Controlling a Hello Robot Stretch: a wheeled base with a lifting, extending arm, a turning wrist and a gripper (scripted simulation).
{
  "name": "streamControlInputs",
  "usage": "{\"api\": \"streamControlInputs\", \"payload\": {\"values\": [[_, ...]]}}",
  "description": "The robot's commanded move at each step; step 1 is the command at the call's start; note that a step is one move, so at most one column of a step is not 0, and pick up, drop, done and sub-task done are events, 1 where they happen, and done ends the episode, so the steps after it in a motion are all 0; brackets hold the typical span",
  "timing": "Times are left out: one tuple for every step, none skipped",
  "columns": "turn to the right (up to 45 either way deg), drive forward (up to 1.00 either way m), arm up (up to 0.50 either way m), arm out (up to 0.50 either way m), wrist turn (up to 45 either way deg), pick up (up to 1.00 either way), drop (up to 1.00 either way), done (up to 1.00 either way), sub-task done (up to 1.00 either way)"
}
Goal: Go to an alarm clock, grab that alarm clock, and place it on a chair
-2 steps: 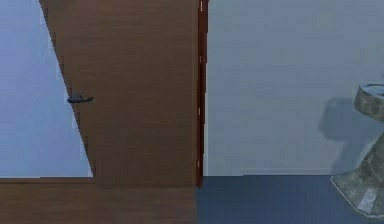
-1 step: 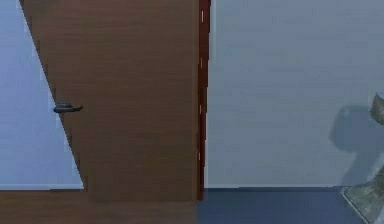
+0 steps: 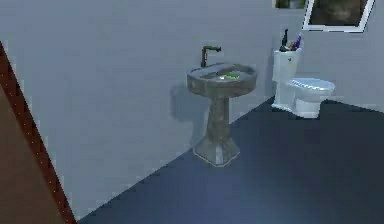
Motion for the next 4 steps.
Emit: {"api": "streamControlInputs", "payload": {"values": [[39.0,0.0,0.0,0.0,0.0,0.0,0.0,0.0,0.0],[0.0,0.3,0.0,0.0,0.0,0.0,0.0,0.0,0.0],[45.0,0.0,0.0,0.0,0.0,0.0,0.0,0.0,0.0],[6.0,0.0,0.0,0.0,0.0,0.0,0.0,0.0,0.0]]}}
